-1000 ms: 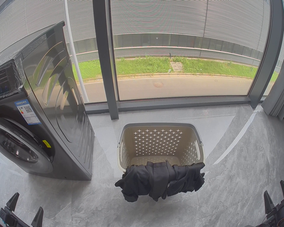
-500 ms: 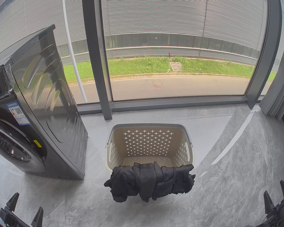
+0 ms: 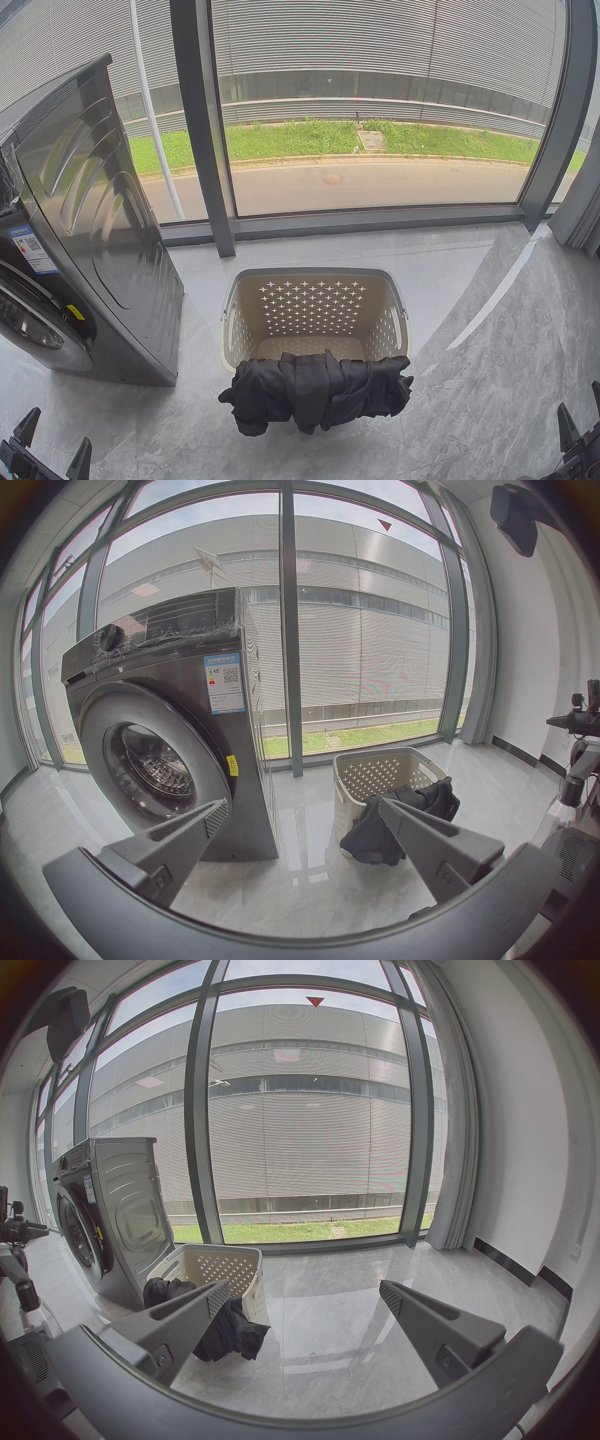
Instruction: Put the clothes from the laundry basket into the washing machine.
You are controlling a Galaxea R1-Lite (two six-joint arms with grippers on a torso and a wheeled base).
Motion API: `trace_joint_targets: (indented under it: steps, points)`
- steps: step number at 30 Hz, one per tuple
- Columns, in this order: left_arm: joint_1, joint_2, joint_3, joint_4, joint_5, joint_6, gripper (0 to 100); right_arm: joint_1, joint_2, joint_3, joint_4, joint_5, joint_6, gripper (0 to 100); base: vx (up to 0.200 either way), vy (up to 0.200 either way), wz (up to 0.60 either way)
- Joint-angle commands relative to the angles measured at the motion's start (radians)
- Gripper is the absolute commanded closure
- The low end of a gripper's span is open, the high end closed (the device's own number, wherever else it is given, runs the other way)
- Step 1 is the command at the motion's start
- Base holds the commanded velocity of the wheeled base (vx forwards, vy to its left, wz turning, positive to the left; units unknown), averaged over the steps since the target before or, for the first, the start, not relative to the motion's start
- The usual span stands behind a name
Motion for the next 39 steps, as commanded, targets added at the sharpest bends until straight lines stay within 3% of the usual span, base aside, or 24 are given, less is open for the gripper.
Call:
trace_joint_targets:
  steps: [1, 9, 15, 24, 30, 39]
  points:
    - [0.0, -0.018, 0.018, 0.0, 0.001, 0.0, 0, 0.0, -0.017, 0.018, -0.001, 0.0, 0.0, 0, 0.0, 0.0, 0.0]
    - [0.0, -0.018, 0.018, 0.0, -0.001, 0.0, 0, 0.001, -0.017, 0.018, -0.001, 0.0, 0.0, 0, 0.0, 0.0, 0.0]
    - [0.0, -0.018, 0.018, 0.0, -0.001, 0.0, 0, 0.0, -0.017, 0.018, -0.001, 0.0, 0.0, 0, 0.2, 0.0, 0.0]
    - [0.0, -0.018, 0.018, 0.0, 0.001, 0.0, 0, 0.0, -0.017, 0.018, -0.001, 0.0, 0.0, 0, 0.0, 0.0, 0.0]
    - [0.0, -0.018, 0.018, 0.0, 0.001, -0.002, 0, 0.0, -0.017, 0.018, -0.001, -0.002, 0.0, 0, 0.2, 0.0, 0.0]
    - [0.0, -0.018, 0.018, 0.0, 0.001, -0.002, 0, 0.0, -0.017, 0.018, -0.001, 0.0, 0.0, 0, 0.0, 0.0, 0.0]
